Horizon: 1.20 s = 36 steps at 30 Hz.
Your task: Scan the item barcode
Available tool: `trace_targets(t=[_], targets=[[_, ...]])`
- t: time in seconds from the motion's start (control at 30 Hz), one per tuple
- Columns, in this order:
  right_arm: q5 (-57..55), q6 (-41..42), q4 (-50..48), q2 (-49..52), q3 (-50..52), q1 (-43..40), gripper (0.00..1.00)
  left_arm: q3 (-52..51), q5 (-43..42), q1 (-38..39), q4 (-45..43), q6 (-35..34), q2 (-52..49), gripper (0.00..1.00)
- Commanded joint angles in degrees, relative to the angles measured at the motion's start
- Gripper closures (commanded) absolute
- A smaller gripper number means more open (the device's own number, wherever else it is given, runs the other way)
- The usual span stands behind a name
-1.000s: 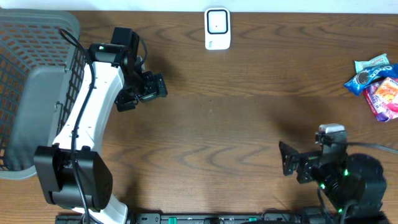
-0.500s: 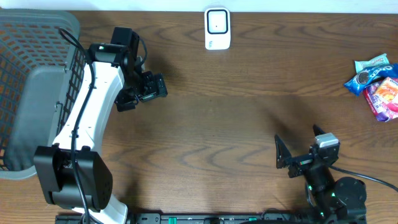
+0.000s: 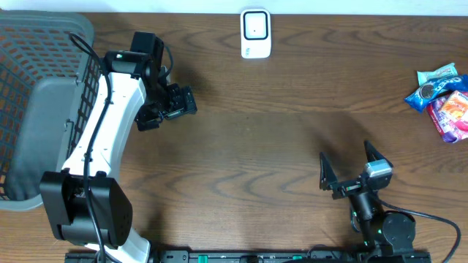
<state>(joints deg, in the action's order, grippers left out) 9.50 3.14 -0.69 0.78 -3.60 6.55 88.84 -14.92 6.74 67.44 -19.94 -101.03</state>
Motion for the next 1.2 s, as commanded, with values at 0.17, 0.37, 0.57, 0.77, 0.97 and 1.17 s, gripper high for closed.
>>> trace_targets(t=[0.17, 0.37, 0.57, 0.77, 0.97, 1.17], targets=[[-1.3, -0.7, -4.7, -0.5, 3.3, -0.5, 0.01, 0.3, -0.1, -0.4, 0.2, -0.8, 0.7, 0.02], [-3.5, -0.7, -1.4, -0.5, 3.3, -1.4, 0.01, 0.3, -0.1, -0.4, 0.2, -0.7, 0.7, 0.02], [-6.6, -0.9, 5.0, -0.5, 3.3, -1.7, 0.01, 0.3, -0.1, -0.4, 0.2, -0.8, 0.7, 0.02], [-6.6, -1.5, 5.0, -0.5, 3.3, -2.1, 0.01, 0.3, -0.1, -0.4, 0.2, -0.7, 0.7, 0.02], [-8.1, -1.6, 5.2, -0.5, 3.3, -2.5, 0.01, 0.3, -0.1, -0.4, 0.2, -0.7, 0.7, 0.02], [-8.1, -3.0, 5.2, -0.5, 3.3, -3.5, 0.01, 0.3, -0.1, -0.4, 0.2, -0.7, 0.7, 0.02]])
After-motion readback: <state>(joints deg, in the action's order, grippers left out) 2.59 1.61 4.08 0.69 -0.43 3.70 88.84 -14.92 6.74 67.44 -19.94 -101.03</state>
